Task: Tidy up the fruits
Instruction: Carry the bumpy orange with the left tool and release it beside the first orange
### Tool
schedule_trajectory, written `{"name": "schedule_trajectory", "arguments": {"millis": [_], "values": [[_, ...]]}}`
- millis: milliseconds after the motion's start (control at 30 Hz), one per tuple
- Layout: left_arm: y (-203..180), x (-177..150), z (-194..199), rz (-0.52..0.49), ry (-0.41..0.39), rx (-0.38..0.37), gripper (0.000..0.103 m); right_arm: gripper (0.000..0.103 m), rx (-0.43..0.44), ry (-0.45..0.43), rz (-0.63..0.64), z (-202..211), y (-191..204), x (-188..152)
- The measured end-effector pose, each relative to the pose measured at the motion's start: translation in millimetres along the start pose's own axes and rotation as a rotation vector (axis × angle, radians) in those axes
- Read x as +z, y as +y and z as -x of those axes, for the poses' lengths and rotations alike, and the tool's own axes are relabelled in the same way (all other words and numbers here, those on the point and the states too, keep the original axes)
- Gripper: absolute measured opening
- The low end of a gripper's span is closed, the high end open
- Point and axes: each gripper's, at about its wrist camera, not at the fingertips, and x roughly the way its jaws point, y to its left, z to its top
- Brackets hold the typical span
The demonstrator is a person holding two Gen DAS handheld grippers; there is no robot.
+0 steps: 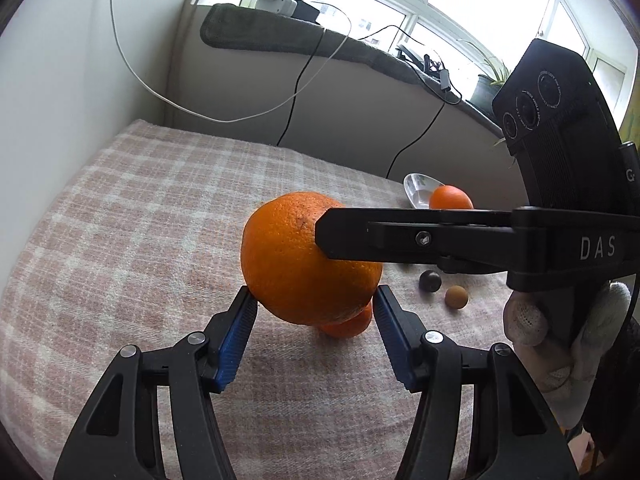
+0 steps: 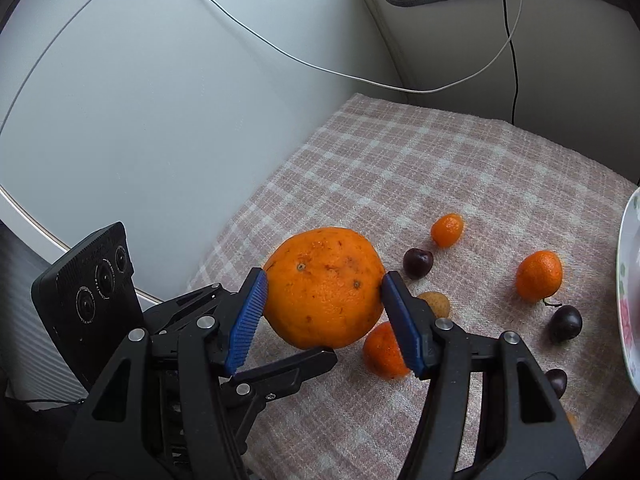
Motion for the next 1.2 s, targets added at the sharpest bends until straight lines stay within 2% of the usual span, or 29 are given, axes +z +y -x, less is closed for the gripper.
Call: {"name": "schedule_trajectory", "arguments": {"millis": [667,1200], "values": [[-93.9,18.6,-33.1,-0.119,0.020,-0.134,0.060,0.063,-0.101,-0.137,-0.093,101.8,-55.8,-26.8],[-176.9,31.3,-89.6,-0.201,0.079,-0.243,0.060,0.063,-0.196,-0.223,-0.212,173.7,-132.1,-56.0]]}}
